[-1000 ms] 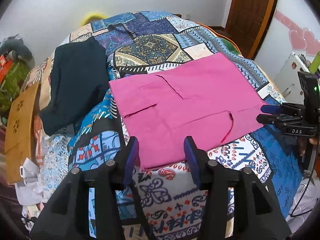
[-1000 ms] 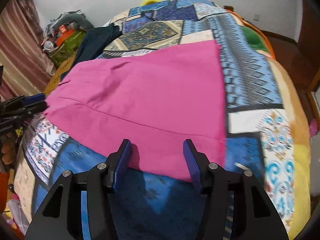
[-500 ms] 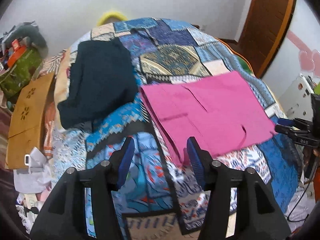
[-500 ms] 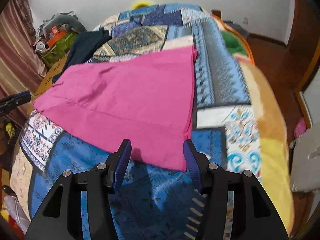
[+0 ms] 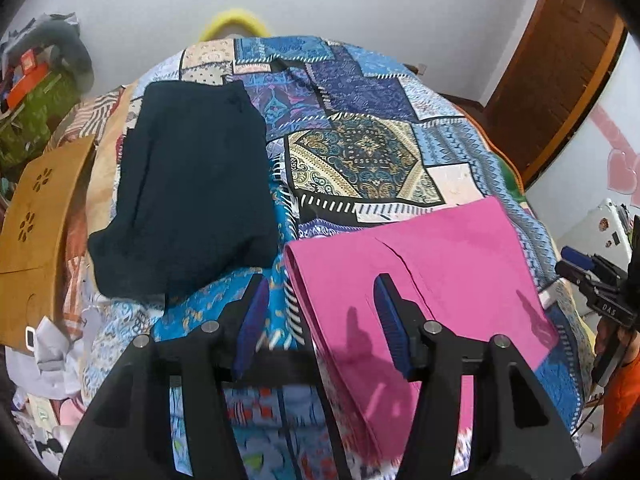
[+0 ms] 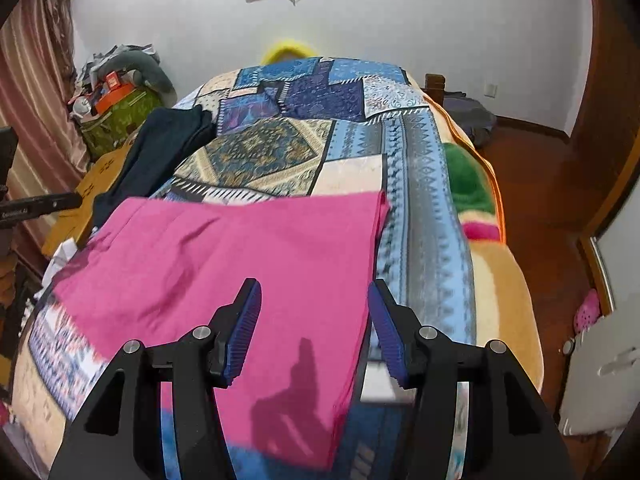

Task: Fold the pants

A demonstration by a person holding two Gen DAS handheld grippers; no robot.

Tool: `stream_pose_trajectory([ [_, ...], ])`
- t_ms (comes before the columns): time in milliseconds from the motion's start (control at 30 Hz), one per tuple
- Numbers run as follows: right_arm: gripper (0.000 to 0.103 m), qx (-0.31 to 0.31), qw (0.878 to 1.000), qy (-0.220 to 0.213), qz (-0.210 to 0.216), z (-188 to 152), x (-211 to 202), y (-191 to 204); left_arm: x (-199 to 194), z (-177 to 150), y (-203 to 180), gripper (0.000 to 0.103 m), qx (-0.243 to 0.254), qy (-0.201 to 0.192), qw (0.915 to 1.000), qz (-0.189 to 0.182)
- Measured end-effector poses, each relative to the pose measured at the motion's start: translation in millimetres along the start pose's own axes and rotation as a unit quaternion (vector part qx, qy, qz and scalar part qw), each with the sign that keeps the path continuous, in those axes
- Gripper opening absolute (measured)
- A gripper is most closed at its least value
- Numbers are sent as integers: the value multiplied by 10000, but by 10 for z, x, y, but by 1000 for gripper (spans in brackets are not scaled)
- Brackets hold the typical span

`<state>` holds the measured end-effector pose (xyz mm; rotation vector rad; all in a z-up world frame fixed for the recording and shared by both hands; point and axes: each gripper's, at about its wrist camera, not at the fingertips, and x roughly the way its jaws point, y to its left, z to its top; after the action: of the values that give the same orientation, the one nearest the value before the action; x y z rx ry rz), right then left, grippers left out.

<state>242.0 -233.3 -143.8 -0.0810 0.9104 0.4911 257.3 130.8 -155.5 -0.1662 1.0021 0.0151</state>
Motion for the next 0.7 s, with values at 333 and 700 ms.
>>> stream_pose_trajectory([
  [333, 51, 352, 9990, 237, -148, 442, 707, -380, 652, 125, 147, 35, -287, 718, 9966, -281],
  [700, 24, 524, 9958, 746, 51, 608, 1375, -553, 814, 125, 222, 3, -528, 833, 9914, -856],
])
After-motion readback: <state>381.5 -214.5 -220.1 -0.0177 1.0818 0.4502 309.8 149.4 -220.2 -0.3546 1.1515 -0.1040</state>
